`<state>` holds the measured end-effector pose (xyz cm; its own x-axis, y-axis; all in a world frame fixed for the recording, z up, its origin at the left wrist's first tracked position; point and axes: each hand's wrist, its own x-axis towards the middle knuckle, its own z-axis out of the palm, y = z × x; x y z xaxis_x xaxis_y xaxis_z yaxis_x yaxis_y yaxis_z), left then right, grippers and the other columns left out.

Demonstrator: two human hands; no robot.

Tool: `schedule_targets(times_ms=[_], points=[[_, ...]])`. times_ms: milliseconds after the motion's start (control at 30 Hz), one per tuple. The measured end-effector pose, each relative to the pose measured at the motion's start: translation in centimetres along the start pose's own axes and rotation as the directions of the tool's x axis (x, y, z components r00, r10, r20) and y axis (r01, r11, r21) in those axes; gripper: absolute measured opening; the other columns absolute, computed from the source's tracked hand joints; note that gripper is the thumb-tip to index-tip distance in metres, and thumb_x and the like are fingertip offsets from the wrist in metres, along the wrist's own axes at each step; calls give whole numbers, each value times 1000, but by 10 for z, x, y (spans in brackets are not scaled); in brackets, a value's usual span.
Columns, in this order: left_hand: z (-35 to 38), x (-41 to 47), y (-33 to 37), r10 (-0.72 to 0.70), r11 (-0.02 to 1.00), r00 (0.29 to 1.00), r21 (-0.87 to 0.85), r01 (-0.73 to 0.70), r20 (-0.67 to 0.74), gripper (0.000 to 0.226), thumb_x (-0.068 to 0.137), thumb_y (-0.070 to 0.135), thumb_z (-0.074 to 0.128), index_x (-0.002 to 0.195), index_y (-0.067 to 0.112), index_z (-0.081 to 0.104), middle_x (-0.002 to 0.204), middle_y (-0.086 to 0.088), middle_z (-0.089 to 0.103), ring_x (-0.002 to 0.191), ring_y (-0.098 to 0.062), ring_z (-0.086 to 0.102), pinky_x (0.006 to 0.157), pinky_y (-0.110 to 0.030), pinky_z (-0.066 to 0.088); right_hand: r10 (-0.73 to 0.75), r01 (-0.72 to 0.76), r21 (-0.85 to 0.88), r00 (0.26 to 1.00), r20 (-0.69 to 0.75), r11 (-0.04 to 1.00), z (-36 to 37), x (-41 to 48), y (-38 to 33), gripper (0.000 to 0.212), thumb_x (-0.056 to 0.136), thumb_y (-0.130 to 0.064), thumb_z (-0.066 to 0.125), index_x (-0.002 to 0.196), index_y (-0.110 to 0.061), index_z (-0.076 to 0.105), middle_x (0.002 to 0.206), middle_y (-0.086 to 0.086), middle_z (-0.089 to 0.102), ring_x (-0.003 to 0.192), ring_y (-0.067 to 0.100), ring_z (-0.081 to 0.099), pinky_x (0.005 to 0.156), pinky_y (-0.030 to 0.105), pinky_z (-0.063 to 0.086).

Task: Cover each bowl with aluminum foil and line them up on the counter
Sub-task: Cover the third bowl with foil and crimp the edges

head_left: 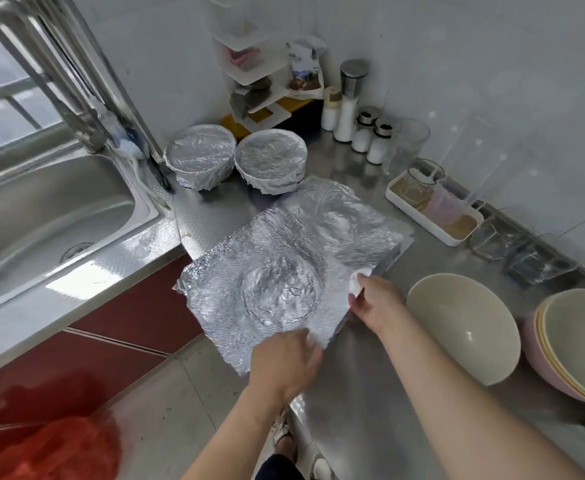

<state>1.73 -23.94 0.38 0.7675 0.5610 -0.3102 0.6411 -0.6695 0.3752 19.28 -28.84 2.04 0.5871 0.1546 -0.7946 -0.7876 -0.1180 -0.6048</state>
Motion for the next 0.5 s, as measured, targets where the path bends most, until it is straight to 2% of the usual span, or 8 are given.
schedule_targets(times_ms=[67, 133, 200, 233, 333, 367, 433, 500], points=[[-12, 6, 2, -80, 980, 997, -182, 76, -11, 34, 96, 48, 35, 88, 23, 56, 92, 2, 69, 85, -24, 62, 67, -29, 43, -73, 74, 33, 997, -9, 997, 4, -9, -3, 1, 96, -4, 55, 96, -5, 55, 77, 4, 35, 70, 16, 43, 60, 30, 56], [-26, 16, 5, -120, 945, 986, -318, 79, -112, 31, 100, 40, 35, 81, 24, 55, 88, 2, 70, 81, -25, 63, 73, -31, 49, -137, 137, 41, 991, -6, 990, 1, -23, -3, 6, 95, -2, 54, 89, -5, 55, 72, 4, 33, 62, 14, 41, 63, 34, 58], [-40, 29, 10, -206, 888, 957, -450, 95, -204, 28, 101, 31, 39, 107, 28, 66, 109, 2, 70, 98, -24, 64, 85, -28, 46, -182, 181, 46, 983, 11, 982, -8, -40, -5, 8, 93, -2, 55, 85, -4, 54, 72, 6, 35, 59, 16, 41, 62, 36, 59], [-47, 39, 12, -270, 848, 934, -518, 116, -232, 30, 101, 27, 42, 121, 22, 64, 120, 0, 67, 107, -23, 62, 89, -28, 43, -196, 195, 43, 980, 33, 980, -13, -48, -6, 9, 92, -2, 56, 84, -3, 53, 75, 7, 37, 61, 19, 44, 63, 37, 60], [-65, 63, 17, -395, 664, 893, -738, 118, -213, 35, 97, 22, 47, 129, 17, 58, 129, -5, 61, 116, -23, 57, 100, -38, 45, -208, 206, 23, 970, 130, 978, -33, -73, -14, 8, 92, -1, 55, 84, 0, 53, 90, 15, 49, 70, 30, 59, 76, 41, 59], [-69, 71, 16, -400, 648, 893, -753, 116, -207, 35, 97, 23, 48, 131, 16, 57, 132, -6, 60, 117, -24, 56, 101, -40, 44, -215, 215, 19, 963, 165, 976, -40, -82, -18, 9, 92, -1, 55, 82, 0, 53, 94, 17, 50, 73, 30, 61, 78, 40, 58], [-77, 84, 16, -403, 664, 892, -737, 131, -205, 38, 96, 23, 49, 133, 16, 54, 135, -7, 57, 117, -26, 55, 100, -39, 44, -237, 247, -7, 938, 251, 969, -54, -95, -25, 7, 92, -1, 55, 85, 0, 56, 97, 19, 53, 80, 32, 62, 74, 37, 59], [-85, 93, 17, -391, 598, 902, -796, 97, -184, 39, 94, 20, 50, 132, 12, 54, 132, -7, 57, 106, -24, 58, 89, -32, 47, -261, 294, -49, 905, 336, 955, -71, -106, -32, 9, 93, -1, 55, 100, 1, 58, 102, 22, 59, 91, 35, 63, 70, 33, 59]])
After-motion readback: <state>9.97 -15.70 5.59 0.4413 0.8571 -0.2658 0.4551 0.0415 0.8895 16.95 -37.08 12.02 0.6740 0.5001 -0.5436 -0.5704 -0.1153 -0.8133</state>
